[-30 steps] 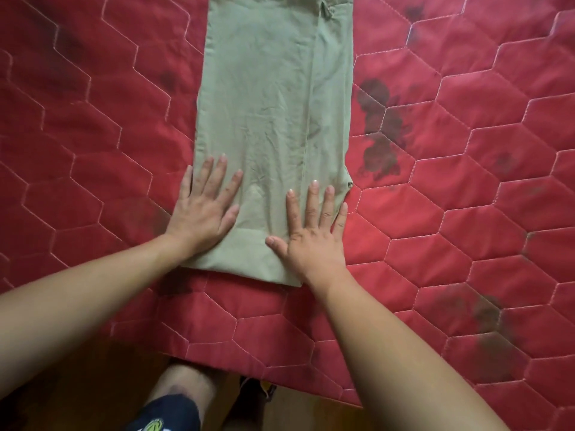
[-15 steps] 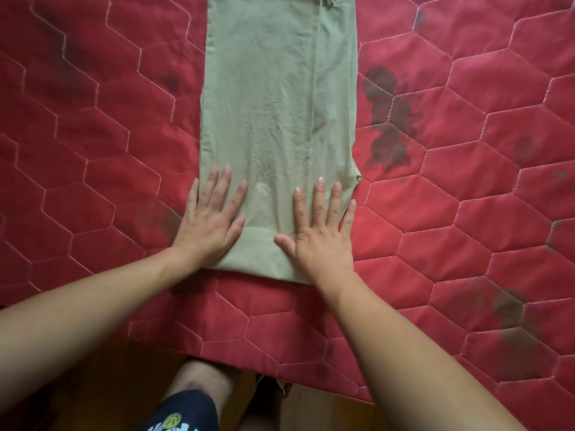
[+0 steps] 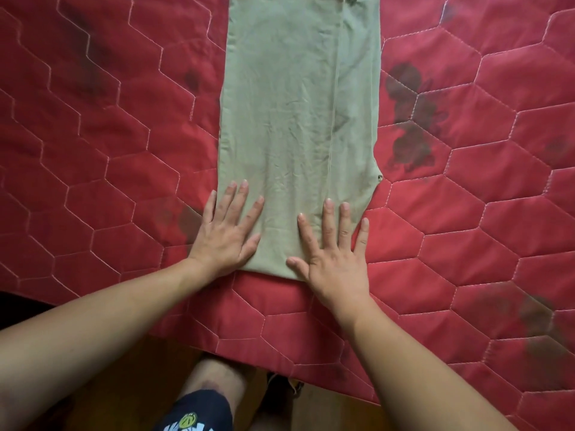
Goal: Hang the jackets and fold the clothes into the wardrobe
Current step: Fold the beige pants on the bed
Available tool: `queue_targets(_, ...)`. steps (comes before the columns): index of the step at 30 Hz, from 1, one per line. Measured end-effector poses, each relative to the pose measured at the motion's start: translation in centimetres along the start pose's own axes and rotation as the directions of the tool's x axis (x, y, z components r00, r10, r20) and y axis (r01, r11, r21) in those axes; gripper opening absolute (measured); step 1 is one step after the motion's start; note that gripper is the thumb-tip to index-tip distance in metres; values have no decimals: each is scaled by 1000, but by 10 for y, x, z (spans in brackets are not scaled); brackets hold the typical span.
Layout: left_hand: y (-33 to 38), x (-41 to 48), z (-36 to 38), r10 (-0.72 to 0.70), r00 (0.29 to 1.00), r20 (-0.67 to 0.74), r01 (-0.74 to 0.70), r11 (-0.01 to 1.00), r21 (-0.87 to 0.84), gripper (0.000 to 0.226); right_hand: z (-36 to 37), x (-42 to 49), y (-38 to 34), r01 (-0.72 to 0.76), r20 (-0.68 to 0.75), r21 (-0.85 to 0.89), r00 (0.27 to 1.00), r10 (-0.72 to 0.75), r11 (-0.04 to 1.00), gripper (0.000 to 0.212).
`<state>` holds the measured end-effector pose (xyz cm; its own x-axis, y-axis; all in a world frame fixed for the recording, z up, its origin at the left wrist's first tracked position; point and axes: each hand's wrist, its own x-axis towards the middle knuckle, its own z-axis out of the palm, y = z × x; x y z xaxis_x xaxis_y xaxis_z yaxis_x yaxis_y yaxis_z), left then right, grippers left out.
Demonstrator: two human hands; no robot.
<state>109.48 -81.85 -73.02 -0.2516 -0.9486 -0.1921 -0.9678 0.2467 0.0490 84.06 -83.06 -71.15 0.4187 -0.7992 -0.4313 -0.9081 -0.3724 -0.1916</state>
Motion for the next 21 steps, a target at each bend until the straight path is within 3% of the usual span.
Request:
queue_targets(9, -1, 0, -1, -8, 1000, -7, 8, 1000, 5, 72, -18, 6, 3, 19, 222, 18, 975, -23, 1000, 101)
queue_targets(21, -2, -1, 0, -10, 1000, -18, 10, 1000, -3, 71, -25, 6, 2, 3, 288, 44, 957, -16, 999, 107)
